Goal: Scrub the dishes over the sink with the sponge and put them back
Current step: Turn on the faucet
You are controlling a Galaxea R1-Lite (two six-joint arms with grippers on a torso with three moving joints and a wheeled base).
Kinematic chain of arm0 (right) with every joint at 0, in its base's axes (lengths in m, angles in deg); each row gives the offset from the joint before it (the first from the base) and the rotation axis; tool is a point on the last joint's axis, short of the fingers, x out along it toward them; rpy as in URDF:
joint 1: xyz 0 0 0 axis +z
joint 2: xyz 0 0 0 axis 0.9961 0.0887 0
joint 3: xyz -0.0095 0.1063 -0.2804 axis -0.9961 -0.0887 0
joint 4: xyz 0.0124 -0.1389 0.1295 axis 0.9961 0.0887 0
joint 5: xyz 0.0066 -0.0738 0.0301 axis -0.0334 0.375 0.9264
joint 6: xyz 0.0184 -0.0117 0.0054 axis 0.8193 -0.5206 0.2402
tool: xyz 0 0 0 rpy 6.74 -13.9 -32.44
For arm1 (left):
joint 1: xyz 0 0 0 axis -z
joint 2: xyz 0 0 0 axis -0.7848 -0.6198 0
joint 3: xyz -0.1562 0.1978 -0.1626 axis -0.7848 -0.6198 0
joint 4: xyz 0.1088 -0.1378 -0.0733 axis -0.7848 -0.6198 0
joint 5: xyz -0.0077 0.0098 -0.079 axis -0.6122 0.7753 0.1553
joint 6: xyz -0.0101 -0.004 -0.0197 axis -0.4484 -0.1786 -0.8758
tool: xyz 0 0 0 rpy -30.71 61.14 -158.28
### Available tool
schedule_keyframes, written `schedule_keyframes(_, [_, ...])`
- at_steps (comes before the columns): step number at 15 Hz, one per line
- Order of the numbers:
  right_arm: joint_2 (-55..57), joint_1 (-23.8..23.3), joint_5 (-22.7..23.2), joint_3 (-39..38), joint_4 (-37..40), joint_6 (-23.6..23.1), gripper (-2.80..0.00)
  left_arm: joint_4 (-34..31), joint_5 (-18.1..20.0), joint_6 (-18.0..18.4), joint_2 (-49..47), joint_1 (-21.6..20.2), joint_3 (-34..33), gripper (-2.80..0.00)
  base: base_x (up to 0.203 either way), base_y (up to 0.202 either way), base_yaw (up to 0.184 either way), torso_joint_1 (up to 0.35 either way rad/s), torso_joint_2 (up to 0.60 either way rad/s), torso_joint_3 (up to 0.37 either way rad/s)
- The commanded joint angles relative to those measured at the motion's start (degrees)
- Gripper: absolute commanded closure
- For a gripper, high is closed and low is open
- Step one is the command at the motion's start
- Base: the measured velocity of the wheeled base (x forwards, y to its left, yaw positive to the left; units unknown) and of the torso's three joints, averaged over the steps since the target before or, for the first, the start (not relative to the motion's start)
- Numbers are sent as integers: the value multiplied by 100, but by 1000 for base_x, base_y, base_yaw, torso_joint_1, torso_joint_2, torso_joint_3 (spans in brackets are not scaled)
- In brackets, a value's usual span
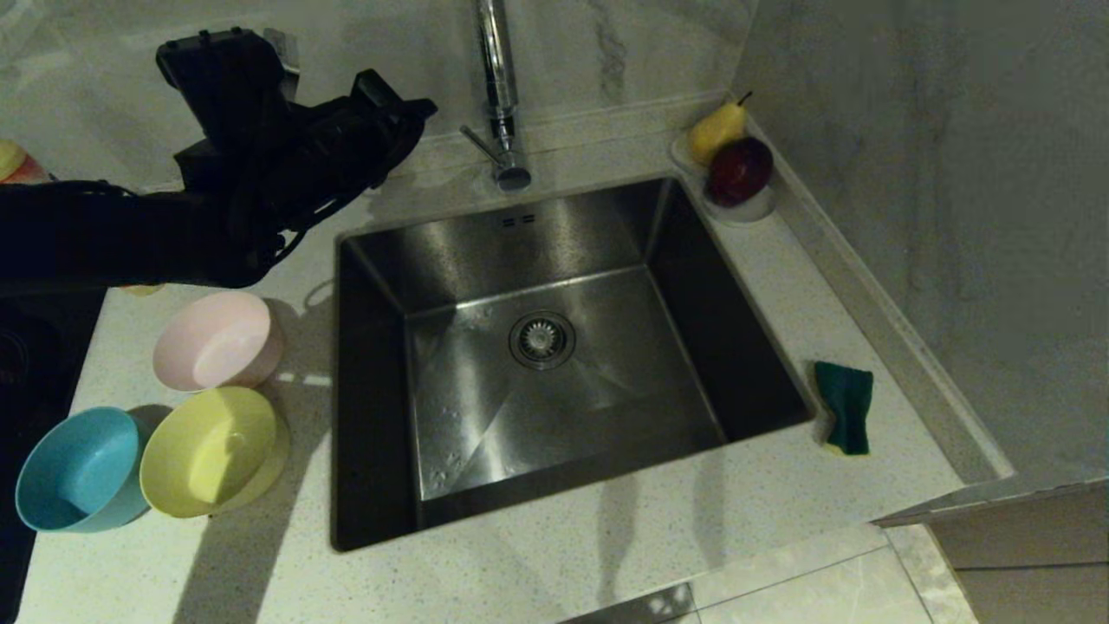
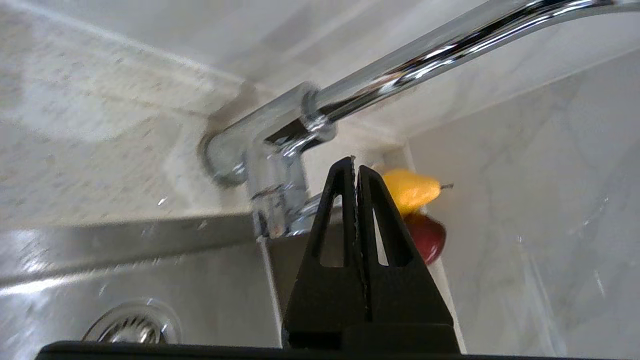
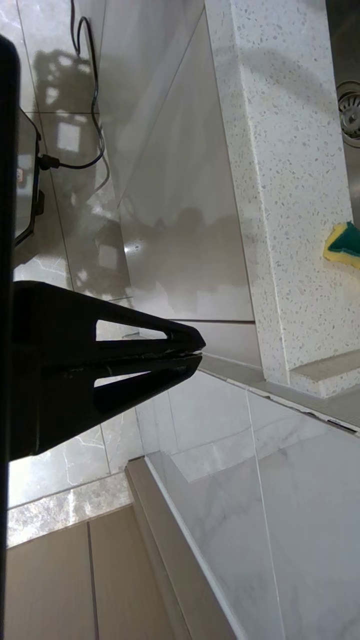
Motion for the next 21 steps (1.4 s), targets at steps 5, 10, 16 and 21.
schedule_keyframes(5, [1, 1, 2, -1, 2, 4, 0, 346, -345, -27, -241, 200, 17, 0, 0, 0, 0, 0, 0, 0])
schedule_keyframes(10, [1, 1, 2, -1, -6, 4, 0, 429, -351, -9, -365, 207, 50, 0, 0, 0, 0, 0, 0, 0])
schedule_keyframes(16, [1, 1, 2, 4, 0, 4, 0, 716, -367, 17, -616, 242, 251, 0, 0, 0, 0, 0, 0, 0])
schedule_keyframes(21, [1, 1, 2, -1, -6, -4, 0, 683, -366, 43, -734, 277, 529, 0, 0, 0, 0, 0, 0, 0])
